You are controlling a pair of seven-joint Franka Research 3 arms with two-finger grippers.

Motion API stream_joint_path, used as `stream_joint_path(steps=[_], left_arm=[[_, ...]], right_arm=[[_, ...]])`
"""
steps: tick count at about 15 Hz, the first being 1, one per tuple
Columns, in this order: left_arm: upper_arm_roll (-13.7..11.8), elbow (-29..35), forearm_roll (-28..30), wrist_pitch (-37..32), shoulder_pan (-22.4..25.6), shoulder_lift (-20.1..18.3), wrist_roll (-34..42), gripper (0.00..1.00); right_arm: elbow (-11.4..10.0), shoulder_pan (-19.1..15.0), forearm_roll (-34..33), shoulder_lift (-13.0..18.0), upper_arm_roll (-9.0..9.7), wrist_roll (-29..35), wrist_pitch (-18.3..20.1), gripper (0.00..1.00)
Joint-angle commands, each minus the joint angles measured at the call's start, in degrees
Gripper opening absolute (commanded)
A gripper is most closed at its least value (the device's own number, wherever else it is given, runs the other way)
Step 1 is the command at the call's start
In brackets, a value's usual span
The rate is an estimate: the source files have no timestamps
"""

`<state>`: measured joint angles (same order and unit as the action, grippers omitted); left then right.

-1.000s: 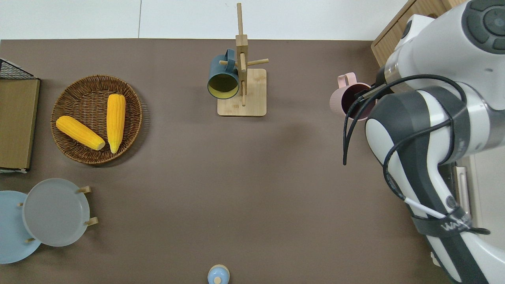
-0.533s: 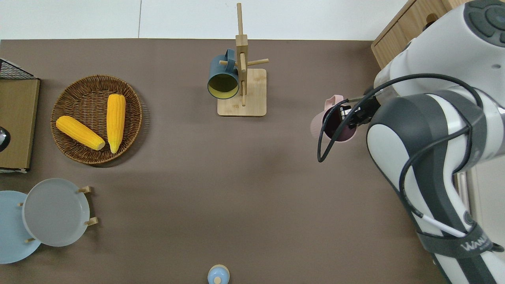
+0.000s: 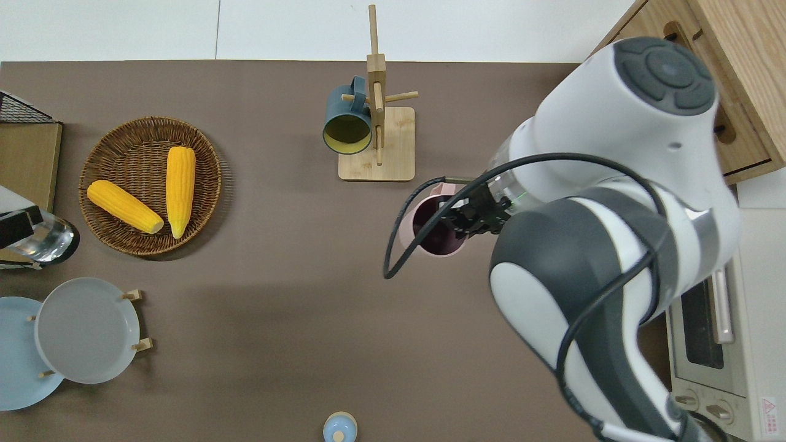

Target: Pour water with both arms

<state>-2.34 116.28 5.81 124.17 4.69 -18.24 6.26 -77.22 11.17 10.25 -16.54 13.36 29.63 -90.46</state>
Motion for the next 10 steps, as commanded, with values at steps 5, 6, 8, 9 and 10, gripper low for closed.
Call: stream_joint_path(steps=[5,6,8,9,10], left_arm=[[4.97,19.75,-1.42,12.23,-0.20,-12.95,-5.29,0.00],[5.23,21.51,-1.42,12.58,-0.46,-14.09,-5.29,0.00],[5.59,24.85,-1.42,12.76,-0.64,-16.20,-5.29,0.00],[6.02,26.69,-1.42,12.94,-0.64,-17.78,-5.47,0.00],[6.12,27.76,-1.33,12.85,-0.73,-18.40,-5.56,0.00]], right_arm=[[-7.59,-0.45,5.57,1.51,9.57,19.30,-14.20,0.000],[-8.29,-0.36,5.57,1.43,10.45,20.98,-15.70,0.000],[-10.04,-0.27,5.57,0.73,12.56,24.40,-19.38,0.000],[-11.18,-0.18,5.49,0.11,13.35,25.99,-21.67,0.000],[-11.72,0.34,5.40,-0.41,13.79,26.70,-23.00,0.000]])
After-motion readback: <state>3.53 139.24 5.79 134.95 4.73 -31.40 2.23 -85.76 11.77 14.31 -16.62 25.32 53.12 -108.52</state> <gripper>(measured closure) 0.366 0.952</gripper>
